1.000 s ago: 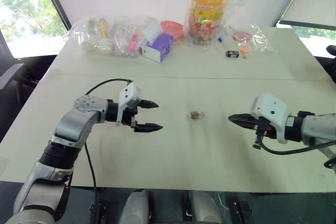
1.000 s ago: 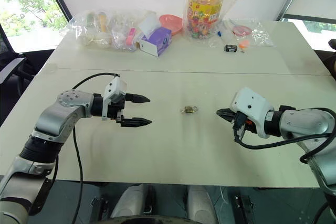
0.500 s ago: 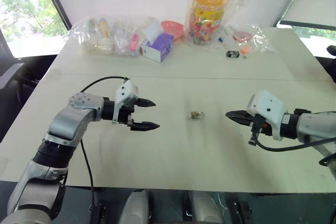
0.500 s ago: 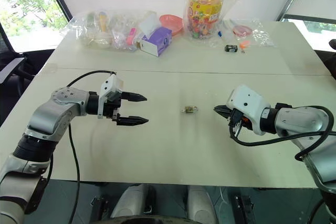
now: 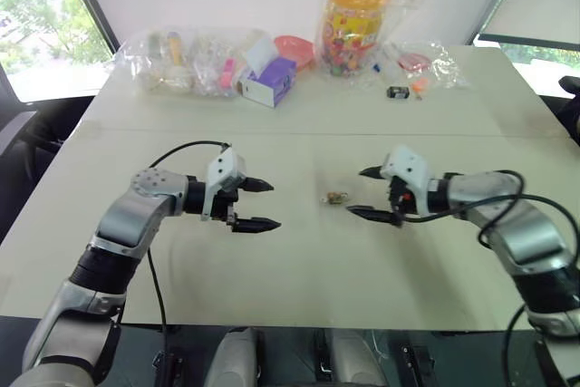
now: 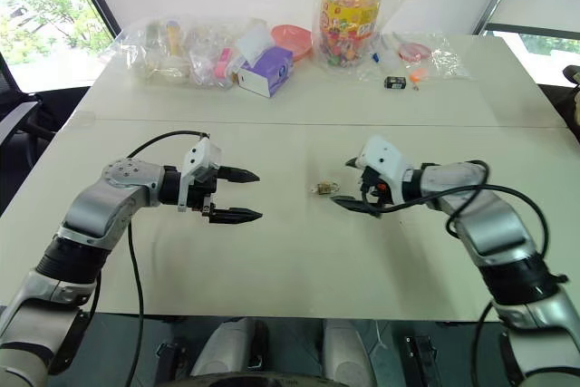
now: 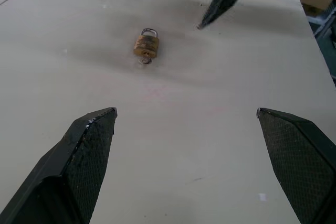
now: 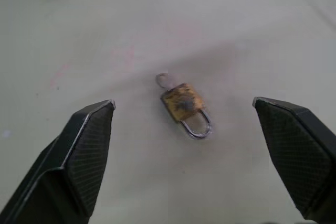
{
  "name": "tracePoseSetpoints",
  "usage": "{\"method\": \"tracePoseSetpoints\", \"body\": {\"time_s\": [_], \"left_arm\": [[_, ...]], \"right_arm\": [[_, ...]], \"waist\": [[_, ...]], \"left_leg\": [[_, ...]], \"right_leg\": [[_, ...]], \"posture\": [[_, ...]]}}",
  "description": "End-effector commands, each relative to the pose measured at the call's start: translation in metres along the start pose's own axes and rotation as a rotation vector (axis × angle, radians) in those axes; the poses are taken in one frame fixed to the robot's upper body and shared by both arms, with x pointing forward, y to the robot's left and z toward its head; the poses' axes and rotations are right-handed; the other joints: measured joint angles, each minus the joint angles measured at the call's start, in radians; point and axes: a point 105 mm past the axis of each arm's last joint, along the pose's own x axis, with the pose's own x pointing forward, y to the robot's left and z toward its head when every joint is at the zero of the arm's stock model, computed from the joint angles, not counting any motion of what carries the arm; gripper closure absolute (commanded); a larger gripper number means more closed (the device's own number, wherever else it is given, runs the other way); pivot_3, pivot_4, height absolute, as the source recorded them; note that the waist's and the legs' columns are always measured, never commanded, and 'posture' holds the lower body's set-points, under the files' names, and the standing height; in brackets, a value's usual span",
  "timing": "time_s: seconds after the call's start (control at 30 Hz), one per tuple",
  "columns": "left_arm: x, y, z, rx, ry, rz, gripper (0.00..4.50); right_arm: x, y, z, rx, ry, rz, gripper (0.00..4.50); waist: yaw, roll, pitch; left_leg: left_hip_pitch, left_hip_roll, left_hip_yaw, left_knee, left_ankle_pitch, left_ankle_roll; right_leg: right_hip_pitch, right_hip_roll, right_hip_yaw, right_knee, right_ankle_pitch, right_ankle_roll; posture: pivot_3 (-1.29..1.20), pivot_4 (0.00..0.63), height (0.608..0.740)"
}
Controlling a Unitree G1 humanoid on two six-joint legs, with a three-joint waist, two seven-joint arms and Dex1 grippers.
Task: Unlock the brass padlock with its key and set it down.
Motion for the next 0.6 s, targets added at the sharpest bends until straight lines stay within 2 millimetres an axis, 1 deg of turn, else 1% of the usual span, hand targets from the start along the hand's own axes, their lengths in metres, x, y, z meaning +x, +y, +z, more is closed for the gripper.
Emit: {"method": "tracePoseSetpoints", "body": {"time_s": [0.03, 0.13, 0.23, 0.3, 0.4, 0.6], "left_arm": [[-0.006, 0.001, 0.011, 0.05, -0.005, 0.011, 0.0], [-0.008, 0.001, 0.01, 0.054, 0.004, 0.013, 0.0], [-0.011, 0.003, 0.012, 0.071, 0.015, 0.031, 0.0], [-0.012, 0.001, 0.013, 0.075, 0.015, 0.035, 0.0], [-0.013, -0.001, 0.013, 0.068, 0.013, 0.036, 0.0], [-0.016, -0.006, 0.008, 0.059, 0.03, 0.047, 0.0]], "right_arm": [[0.008, -0.006, 0.0, -0.033, -0.01, 0.014, 0.05], [0.014, -0.014, -0.005, -0.023, -0.008, 0.016, 0.05], [0.021, -0.025, -0.017, 0.0, 0.01, 0.002, 0.05], [0.023, -0.028, -0.02, 0.006, 0.014, 0.005, 0.05], [0.027, -0.029, -0.021, 0.01, 0.009, 0.017, 0.05], [0.037, -0.022, -0.027, -0.013, 0.027, 0.056, 0.05]], "waist": [[0.001, 0.0, 0.0], [0.001, 0.0, 0.0], [-0.002, 0.0, 0.0], [-0.003, 0.0, 0.0], [-0.005, 0.0, 0.0], [-0.021, 0.0, 0.0]], "left_leg": [[0.0, 0.0, 0.0, 0.0, 0.0, 0.0], [0.0, 0.0, 0.0, 0.0, 0.0, 0.0], [0.0, 0.0, 0.001, 0.0, 0.0, 0.0], [0.0, 0.0, 0.001, 0.0, 0.0, 0.0], [0.0, 0.0, 0.001, 0.0, 0.0, 0.0], [0.001, 0.001, 0.001, 0.0, 0.0, 0.0]], "right_leg": [[0.0, 0.0, 0.0, 0.0, 0.0, 0.0], [0.0, -0.001, 0.0, 0.0, 0.0, 0.0], [0.0, -0.001, 0.0, 0.0, 0.0, 0.0], [0.0, -0.001, 0.0, 0.001, 0.0, 0.0], [0.0, -0.001, 0.0, 0.001, 0.0, 0.0], [0.0, -0.001, 0.001, 0.002, 0.0, 0.0]], "posture": [[0.0, 0.15, 0.74], [0.0, 0.15, 0.74], [0.0, 0.15, 0.74], [0.0, 0.15, 0.74], [0.0, 0.15, 0.74], [0.0, 0.15, 0.74]]}}
